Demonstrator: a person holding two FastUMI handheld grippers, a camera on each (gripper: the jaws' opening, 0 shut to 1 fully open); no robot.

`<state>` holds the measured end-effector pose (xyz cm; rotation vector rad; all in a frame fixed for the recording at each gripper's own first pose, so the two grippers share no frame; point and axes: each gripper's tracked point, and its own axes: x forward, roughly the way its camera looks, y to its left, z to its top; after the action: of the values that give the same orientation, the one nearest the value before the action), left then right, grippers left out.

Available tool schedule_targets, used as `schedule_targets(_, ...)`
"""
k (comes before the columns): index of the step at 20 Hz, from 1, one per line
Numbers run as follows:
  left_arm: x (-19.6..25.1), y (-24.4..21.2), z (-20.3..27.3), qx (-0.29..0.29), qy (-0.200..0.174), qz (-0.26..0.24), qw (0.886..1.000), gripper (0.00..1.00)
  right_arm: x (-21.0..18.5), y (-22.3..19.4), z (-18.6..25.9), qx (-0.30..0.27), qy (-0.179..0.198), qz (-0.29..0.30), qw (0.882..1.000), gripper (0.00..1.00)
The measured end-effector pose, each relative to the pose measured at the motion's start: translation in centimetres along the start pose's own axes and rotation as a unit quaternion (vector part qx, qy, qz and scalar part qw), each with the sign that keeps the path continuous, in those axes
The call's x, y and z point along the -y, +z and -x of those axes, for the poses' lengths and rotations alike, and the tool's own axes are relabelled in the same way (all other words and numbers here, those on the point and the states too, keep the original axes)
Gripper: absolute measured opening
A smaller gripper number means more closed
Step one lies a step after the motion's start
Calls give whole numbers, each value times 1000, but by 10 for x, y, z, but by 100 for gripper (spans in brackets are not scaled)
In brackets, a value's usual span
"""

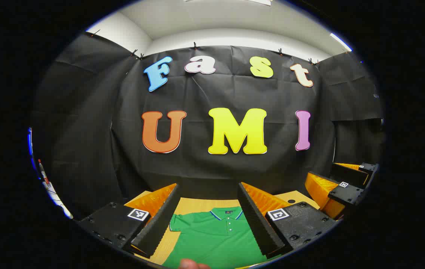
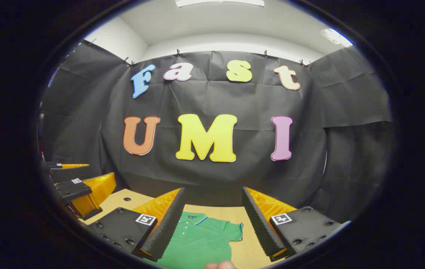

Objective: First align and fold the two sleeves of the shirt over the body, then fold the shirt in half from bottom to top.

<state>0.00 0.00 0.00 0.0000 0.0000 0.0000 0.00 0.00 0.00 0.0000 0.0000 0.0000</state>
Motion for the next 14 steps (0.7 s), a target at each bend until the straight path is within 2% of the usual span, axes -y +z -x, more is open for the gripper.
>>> schedule_targets(13, 11, -7, 1, -8, -19, -1, 1000, 99, 11, -9, 0, -24, 19, -10, 999, 94)
schedule_targets(14, 11, -8, 0, -9, -19, -1, 1000, 99, 12, -9, -1, -24, 20, -8, 999, 97)
